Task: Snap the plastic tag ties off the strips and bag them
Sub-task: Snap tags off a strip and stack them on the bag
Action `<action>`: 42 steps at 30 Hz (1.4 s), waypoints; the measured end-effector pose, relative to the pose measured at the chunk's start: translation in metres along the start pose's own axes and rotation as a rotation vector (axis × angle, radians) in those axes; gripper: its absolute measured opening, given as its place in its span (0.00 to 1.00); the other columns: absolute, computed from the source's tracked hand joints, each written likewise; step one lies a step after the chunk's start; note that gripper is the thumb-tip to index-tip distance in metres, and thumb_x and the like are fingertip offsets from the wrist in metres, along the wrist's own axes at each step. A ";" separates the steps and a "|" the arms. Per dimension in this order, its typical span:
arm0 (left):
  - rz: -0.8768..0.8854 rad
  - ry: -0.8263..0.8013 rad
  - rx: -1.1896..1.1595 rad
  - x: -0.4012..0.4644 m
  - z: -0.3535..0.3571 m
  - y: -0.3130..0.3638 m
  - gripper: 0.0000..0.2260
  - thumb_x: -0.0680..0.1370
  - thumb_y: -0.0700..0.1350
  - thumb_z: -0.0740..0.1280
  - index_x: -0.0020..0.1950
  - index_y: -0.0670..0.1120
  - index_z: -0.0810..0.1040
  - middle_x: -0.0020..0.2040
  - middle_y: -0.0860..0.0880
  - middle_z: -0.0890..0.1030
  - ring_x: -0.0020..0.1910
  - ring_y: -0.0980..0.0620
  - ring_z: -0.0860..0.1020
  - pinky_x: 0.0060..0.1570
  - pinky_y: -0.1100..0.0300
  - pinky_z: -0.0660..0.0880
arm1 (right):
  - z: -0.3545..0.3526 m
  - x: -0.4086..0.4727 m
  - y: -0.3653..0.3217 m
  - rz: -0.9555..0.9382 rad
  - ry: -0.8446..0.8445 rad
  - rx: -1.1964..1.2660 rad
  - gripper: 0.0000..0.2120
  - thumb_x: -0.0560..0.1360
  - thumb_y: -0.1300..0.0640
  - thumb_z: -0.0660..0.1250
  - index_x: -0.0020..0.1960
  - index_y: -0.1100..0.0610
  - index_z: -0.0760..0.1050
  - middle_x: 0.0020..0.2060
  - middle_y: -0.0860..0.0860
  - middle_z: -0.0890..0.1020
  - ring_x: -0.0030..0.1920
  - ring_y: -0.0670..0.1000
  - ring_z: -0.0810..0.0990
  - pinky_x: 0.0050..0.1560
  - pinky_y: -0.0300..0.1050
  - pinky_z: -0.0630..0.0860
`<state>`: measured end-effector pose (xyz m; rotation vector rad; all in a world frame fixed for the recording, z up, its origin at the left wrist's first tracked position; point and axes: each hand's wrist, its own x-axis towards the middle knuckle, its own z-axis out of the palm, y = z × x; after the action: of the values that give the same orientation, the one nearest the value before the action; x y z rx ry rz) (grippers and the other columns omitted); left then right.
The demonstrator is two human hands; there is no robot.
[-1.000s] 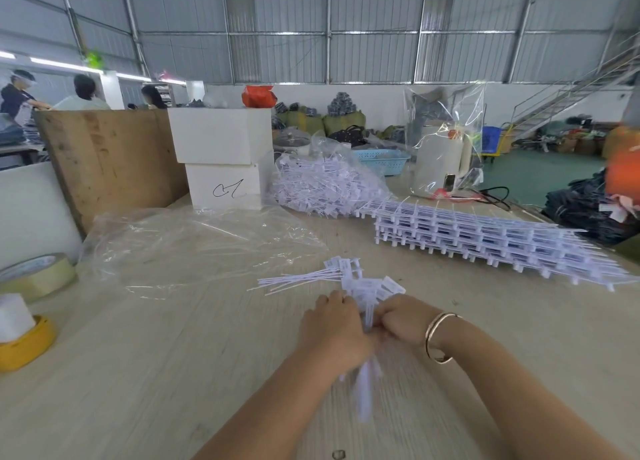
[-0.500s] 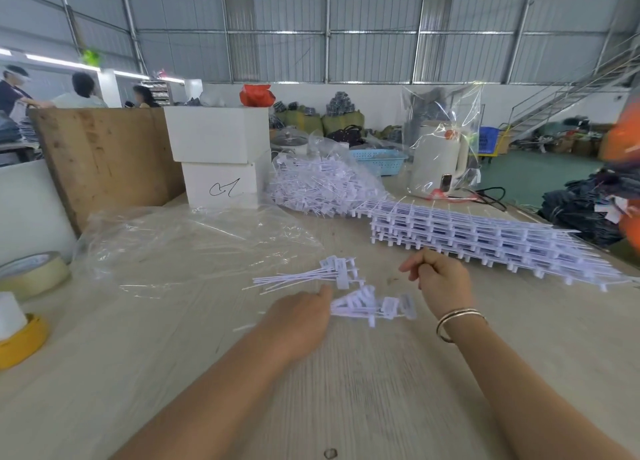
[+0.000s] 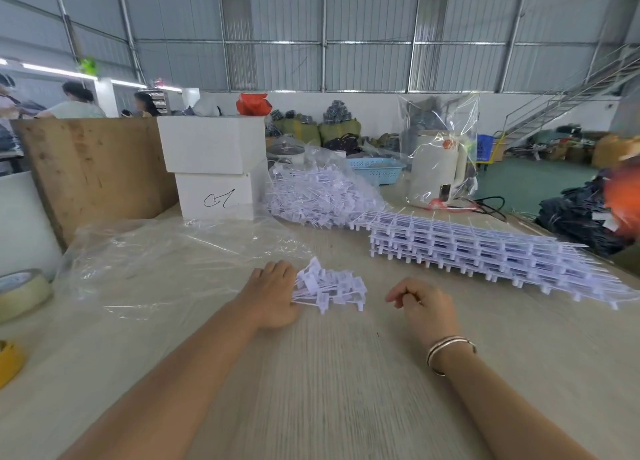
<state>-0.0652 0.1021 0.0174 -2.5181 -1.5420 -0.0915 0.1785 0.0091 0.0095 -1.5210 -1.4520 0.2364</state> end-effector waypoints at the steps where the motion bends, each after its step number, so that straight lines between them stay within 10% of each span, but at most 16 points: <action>1: 0.004 -0.044 -0.043 0.003 0.001 0.000 0.23 0.74 0.49 0.60 0.67 0.45 0.61 0.66 0.47 0.64 0.66 0.46 0.62 0.62 0.53 0.58 | 0.001 0.000 0.000 0.005 -0.015 -0.006 0.24 0.71 0.72 0.57 0.31 0.45 0.75 0.32 0.44 0.78 0.36 0.45 0.77 0.33 0.31 0.68; 5: 0.037 -0.120 -0.168 0.009 0.000 0.008 0.30 0.76 0.45 0.59 0.76 0.47 0.52 0.74 0.47 0.59 0.72 0.48 0.57 0.68 0.53 0.52 | 0.009 0.000 0.001 0.013 -0.107 -0.073 0.17 0.74 0.68 0.59 0.56 0.51 0.77 0.55 0.52 0.78 0.56 0.51 0.75 0.54 0.40 0.69; 8: 0.085 -0.076 -0.270 0.008 0.004 0.016 0.31 0.76 0.47 0.61 0.77 0.51 0.50 0.74 0.48 0.62 0.70 0.48 0.63 0.66 0.54 0.57 | 0.025 -0.002 -0.003 0.158 -0.362 -0.197 0.28 0.79 0.50 0.57 0.76 0.55 0.54 0.74 0.53 0.61 0.73 0.53 0.60 0.71 0.47 0.58; 11: 0.113 -0.023 -0.296 0.010 0.007 0.021 0.31 0.77 0.51 0.61 0.77 0.54 0.51 0.74 0.49 0.63 0.69 0.47 0.66 0.65 0.54 0.61 | 0.043 0.005 -0.014 0.183 -0.496 -0.297 0.34 0.80 0.42 0.52 0.77 0.57 0.44 0.76 0.54 0.57 0.75 0.54 0.57 0.74 0.49 0.52; 16: 0.177 0.037 -0.285 0.014 0.011 0.026 0.30 0.77 0.54 0.62 0.76 0.58 0.53 0.70 0.49 0.69 0.67 0.47 0.68 0.64 0.54 0.61 | 0.058 0.016 -0.027 0.161 -0.375 -0.036 0.19 0.80 0.50 0.55 0.67 0.56 0.68 0.63 0.57 0.75 0.59 0.54 0.74 0.57 0.42 0.67; 20: 0.075 -0.009 -0.369 0.019 0.006 0.018 0.40 0.72 0.61 0.65 0.76 0.55 0.47 0.66 0.47 0.72 0.67 0.48 0.66 0.65 0.55 0.53 | 0.060 0.038 -0.016 0.226 -0.216 -0.010 0.21 0.80 0.50 0.57 0.70 0.57 0.65 0.69 0.56 0.66 0.67 0.55 0.68 0.65 0.47 0.64; 28: 0.092 -0.027 -0.416 0.030 0.005 0.032 0.36 0.71 0.58 0.68 0.72 0.54 0.51 0.58 0.50 0.73 0.63 0.49 0.68 0.57 0.58 0.54 | 0.083 0.058 -0.026 0.242 -0.497 -0.034 0.26 0.82 0.45 0.47 0.76 0.54 0.52 0.77 0.53 0.52 0.75 0.55 0.54 0.73 0.47 0.52; 33: 0.033 0.095 -0.414 0.037 0.009 0.042 0.36 0.68 0.55 0.70 0.70 0.51 0.55 0.58 0.50 0.77 0.59 0.47 0.74 0.53 0.55 0.62 | 0.084 0.043 -0.022 0.248 -0.481 0.206 0.34 0.77 0.42 0.59 0.77 0.51 0.50 0.75 0.51 0.54 0.67 0.50 0.64 0.37 0.17 0.65; 37: 0.102 0.078 -0.504 0.037 0.011 0.039 0.32 0.72 0.49 0.68 0.70 0.48 0.55 0.59 0.46 0.77 0.57 0.44 0.76 0.53 0.55 0.71 | 0.068 0.043 -0.017 0.042 -0.572 0.031 0.40 0.70 0.43 0.71 0.75 0.47 0.55 0.71 0.47 0.59 0.72 0.49 0.61 0.68 0.41 0.60; 42: 0.063 -0.077 -0.410 0.025 0.009 0.015 0.40 0.69 0.62 0.69 0.74 0.52 0.53 0.66 0.52 0.72 0.65 0.48 0.71 0.59 0.53 0.59 | 0.056 0.036 -0.017 -0.019 -0.562 -0.141 0.36 0.73 0.42 0.66 0.75 0.53 0.57 0.73 0.51 0.61 0.73 0.53 0.61 0.71 0.51 0.60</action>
<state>-0.0411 0.1194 0.0103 -2.9103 -1.6085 -0.3382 0.1372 0.0643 0.0104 -1.6288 -1.9527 0.5965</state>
